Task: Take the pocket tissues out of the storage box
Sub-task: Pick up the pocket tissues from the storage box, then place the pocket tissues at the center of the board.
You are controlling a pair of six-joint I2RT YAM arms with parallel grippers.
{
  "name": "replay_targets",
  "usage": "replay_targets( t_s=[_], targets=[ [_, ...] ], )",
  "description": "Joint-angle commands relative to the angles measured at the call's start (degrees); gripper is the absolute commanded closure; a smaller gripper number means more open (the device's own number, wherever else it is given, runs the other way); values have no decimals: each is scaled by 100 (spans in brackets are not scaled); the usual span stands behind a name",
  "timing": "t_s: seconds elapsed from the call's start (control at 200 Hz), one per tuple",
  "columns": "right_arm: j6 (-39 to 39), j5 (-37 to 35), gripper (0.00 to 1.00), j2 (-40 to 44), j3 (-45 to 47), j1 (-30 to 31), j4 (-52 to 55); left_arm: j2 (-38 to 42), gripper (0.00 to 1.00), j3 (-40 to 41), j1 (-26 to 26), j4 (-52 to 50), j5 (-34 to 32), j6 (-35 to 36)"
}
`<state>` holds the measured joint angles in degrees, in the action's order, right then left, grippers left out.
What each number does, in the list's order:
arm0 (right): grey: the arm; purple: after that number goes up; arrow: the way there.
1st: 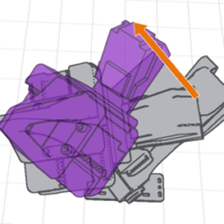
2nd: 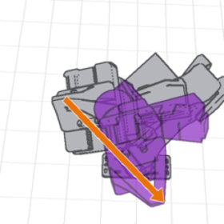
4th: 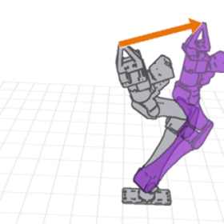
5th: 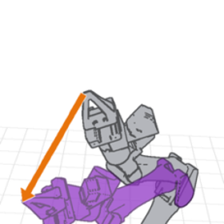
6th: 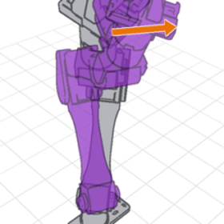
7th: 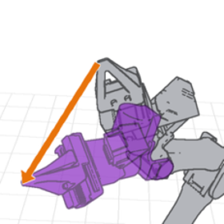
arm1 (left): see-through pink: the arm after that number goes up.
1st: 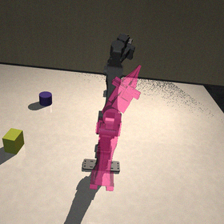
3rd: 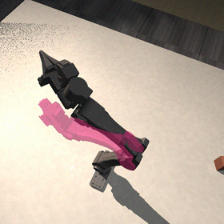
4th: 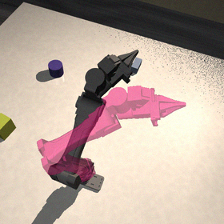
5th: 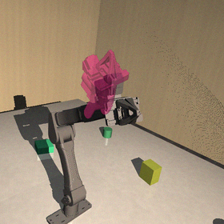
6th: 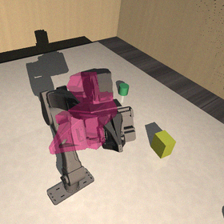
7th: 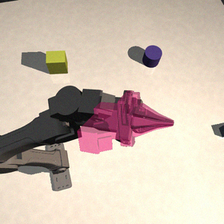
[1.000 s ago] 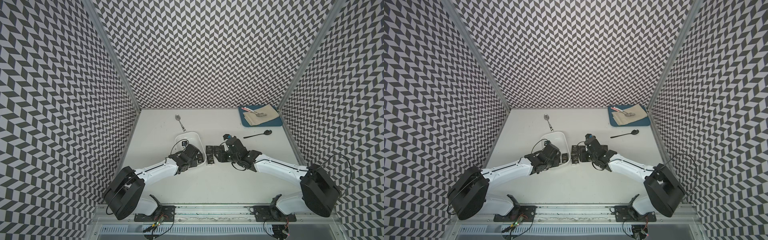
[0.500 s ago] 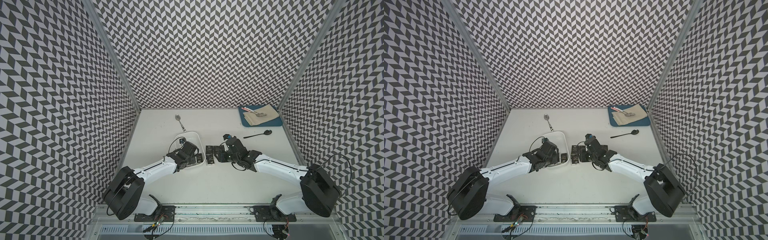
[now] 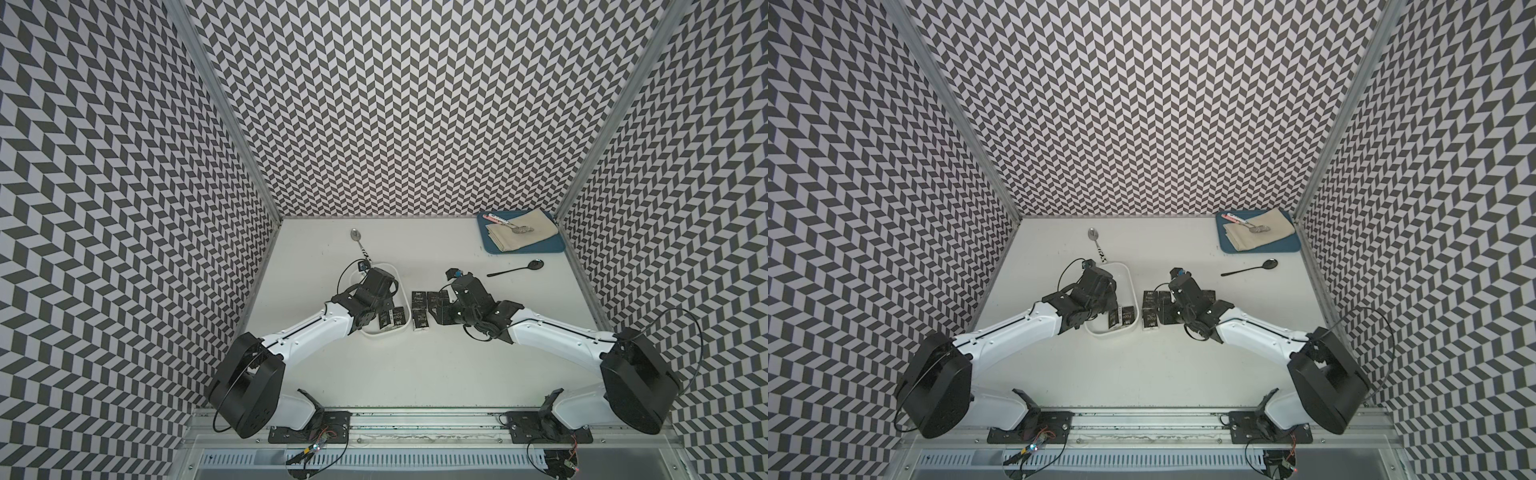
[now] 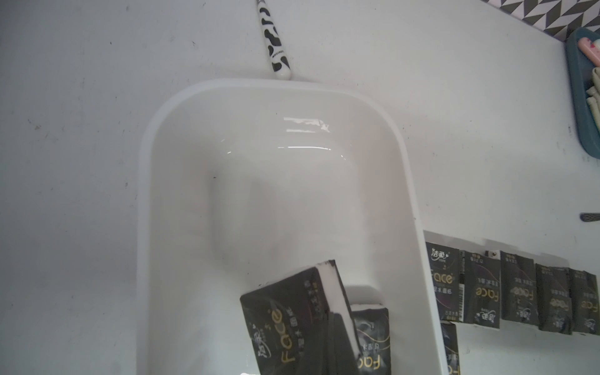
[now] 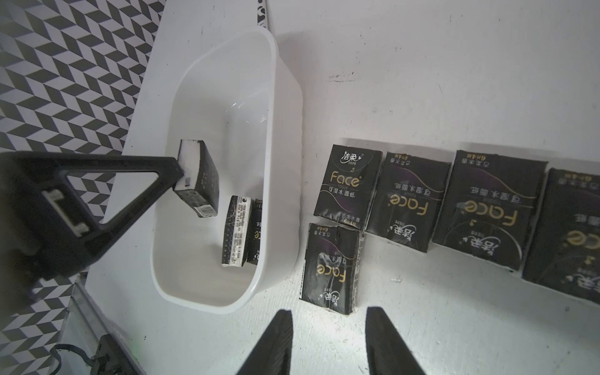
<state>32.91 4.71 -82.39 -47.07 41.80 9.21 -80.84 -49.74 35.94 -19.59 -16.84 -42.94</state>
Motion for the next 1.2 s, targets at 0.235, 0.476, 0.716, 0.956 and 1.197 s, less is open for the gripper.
replay_targets(
  t_s=[0.235,0.476,0.716,0.956,1.197],
  targets=[
    [-161,-198,58,351,-2,-181,146,451,100,-330,248,-243,-27,44],
    [-249,-134,58,680,338,-604,288,731,100,-508,1012,-439,-153,-107],
    [-304,-179,58,1231,971,-966,476,765,100,-566,1921,-406,-122,-388],
    [-320,-208,58,1407,1163,-1015,640,490,100,-381,2487,-93,59,-729],
    [-342,-272,58,1575,1216,-1060,800,50,100,-278,2772,187,245,-1124]
  ],
)
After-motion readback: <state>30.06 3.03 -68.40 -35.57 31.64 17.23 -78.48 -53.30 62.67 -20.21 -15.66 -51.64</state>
